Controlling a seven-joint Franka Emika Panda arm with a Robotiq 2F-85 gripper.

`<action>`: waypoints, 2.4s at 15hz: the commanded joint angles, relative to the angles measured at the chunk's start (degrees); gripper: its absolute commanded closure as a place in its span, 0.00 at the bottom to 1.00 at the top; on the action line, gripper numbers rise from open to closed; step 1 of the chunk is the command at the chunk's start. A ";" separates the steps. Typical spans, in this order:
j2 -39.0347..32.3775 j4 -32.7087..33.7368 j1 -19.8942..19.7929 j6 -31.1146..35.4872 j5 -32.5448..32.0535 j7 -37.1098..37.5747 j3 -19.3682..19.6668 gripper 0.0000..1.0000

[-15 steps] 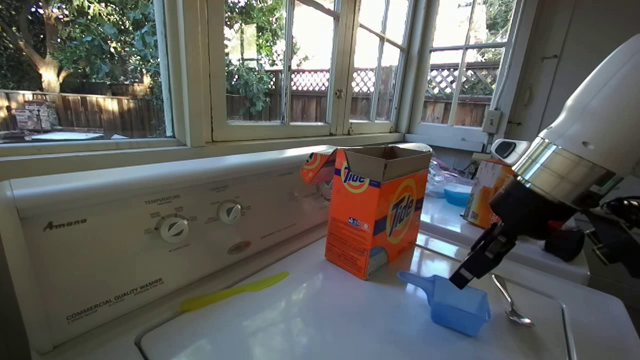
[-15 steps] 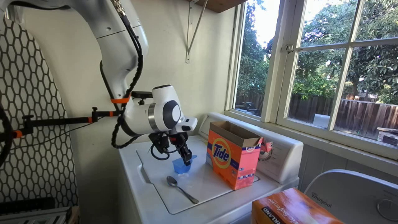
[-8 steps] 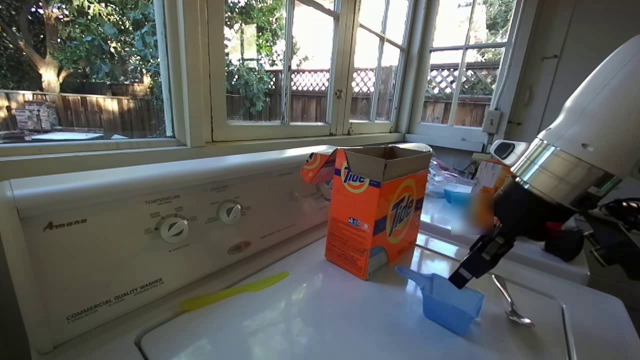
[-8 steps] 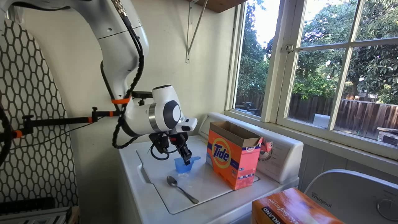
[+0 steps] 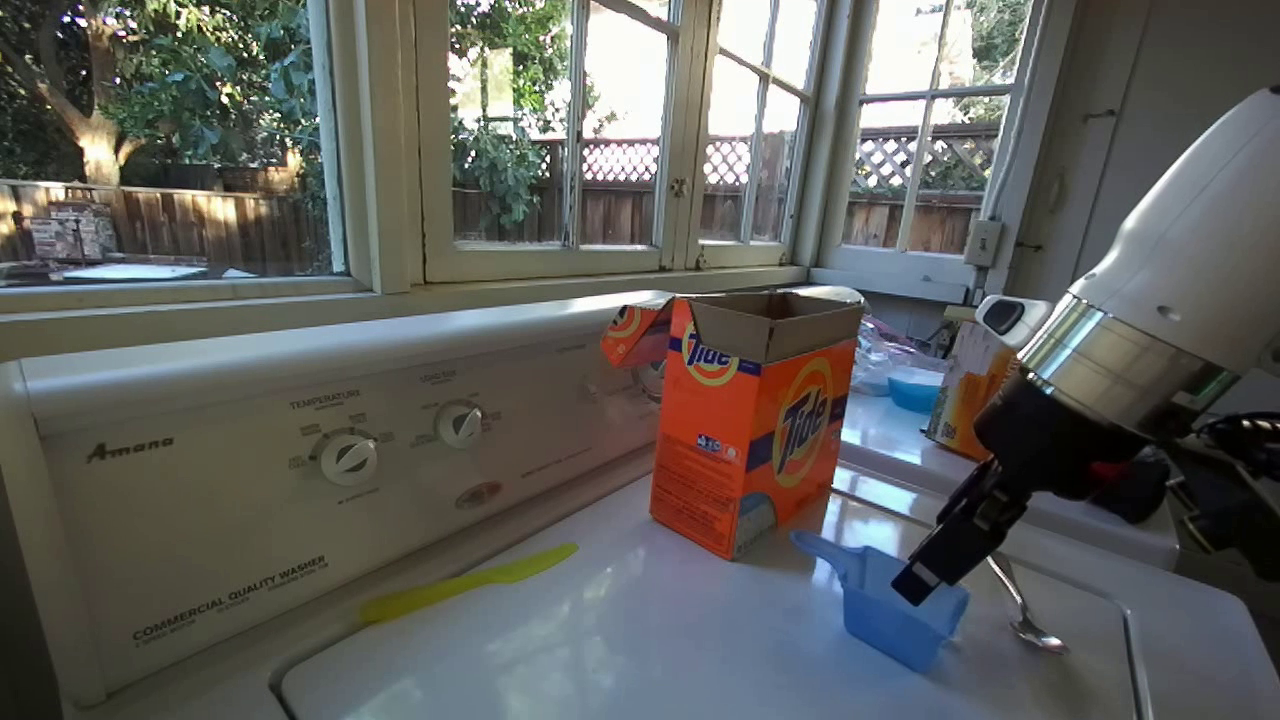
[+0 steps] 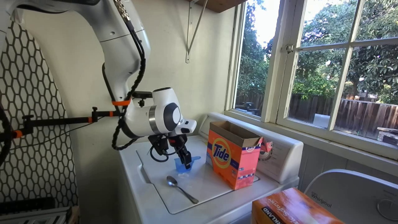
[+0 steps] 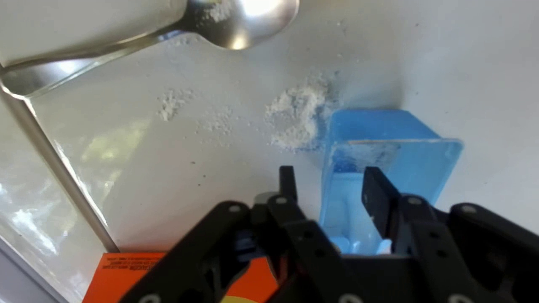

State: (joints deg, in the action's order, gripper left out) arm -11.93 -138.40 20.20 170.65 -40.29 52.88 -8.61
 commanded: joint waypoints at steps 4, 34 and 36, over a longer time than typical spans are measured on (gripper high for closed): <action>-1.44 0.95 1.12 0.55 -1.74 1.98 1.08 1.00; 22.69 -14.81 -0.15 -10.79 -17.27 9.88 2.10 0.99; 23.47 -15.32 -0.13 -12.30 -18.47 11.06 1.39 0.99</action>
State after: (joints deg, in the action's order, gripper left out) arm 8.70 -151.66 20.15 161.28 -55.88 60.52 -5.88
